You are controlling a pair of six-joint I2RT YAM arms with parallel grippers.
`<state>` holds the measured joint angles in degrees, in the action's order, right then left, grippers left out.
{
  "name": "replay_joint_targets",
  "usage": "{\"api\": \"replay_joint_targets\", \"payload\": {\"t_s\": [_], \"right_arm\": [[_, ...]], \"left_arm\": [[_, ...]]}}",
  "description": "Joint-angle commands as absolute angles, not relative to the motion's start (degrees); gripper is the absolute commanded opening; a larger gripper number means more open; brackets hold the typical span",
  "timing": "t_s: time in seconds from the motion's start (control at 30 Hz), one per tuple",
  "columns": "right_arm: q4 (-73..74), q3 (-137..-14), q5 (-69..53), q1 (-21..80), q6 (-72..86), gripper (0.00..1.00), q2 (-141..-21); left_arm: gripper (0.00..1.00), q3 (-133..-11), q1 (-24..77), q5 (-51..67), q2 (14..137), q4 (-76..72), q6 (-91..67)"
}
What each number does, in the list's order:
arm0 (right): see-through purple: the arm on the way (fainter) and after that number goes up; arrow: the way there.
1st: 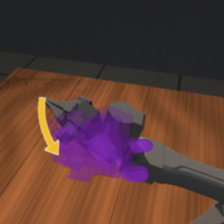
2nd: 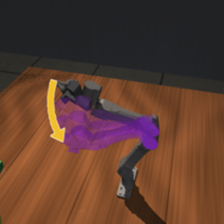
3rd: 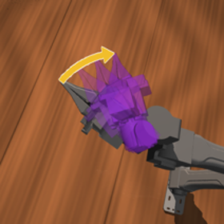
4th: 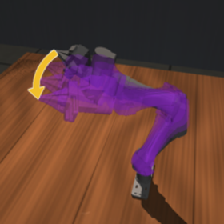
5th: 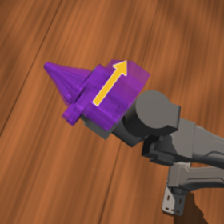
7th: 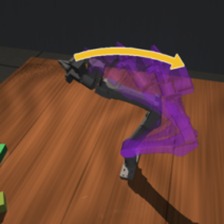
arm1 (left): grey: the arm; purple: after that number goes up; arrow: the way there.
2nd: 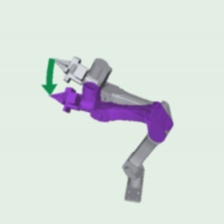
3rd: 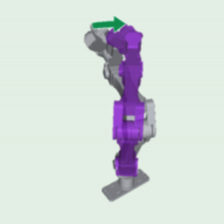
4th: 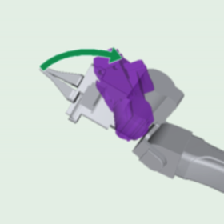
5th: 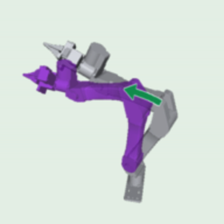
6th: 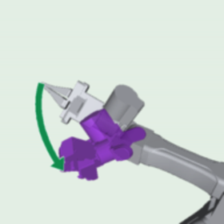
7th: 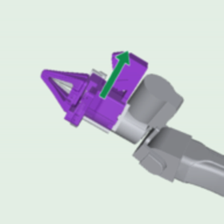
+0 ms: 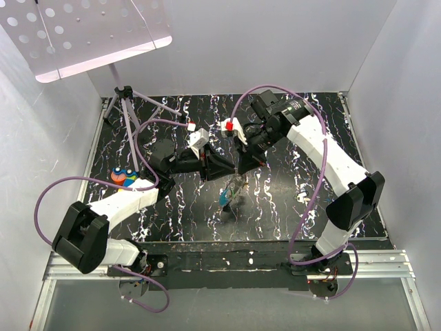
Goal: Put the keys on the keyring
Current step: Adjust the keyring.
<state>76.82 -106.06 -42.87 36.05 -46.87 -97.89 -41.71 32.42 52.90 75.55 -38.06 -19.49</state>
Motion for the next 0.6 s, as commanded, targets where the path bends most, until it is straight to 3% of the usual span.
{"api": "replay_joint_targets", "payload": {"t_s": [0.0,0.57], "right_arm": [[81.9,-106.7,-47.3,35.2,-46.7,0.01,-95.8],[79.5,-106.6,-51.1,33.9,-43.5,0.01,-96.2]], "left_arm": [[0.22,-41.5,32.6,52.6,74.4,-39.2,-19.9],[0.22,-41.1,32.8,52.6,74.9,-39.8,-20.7]]}}
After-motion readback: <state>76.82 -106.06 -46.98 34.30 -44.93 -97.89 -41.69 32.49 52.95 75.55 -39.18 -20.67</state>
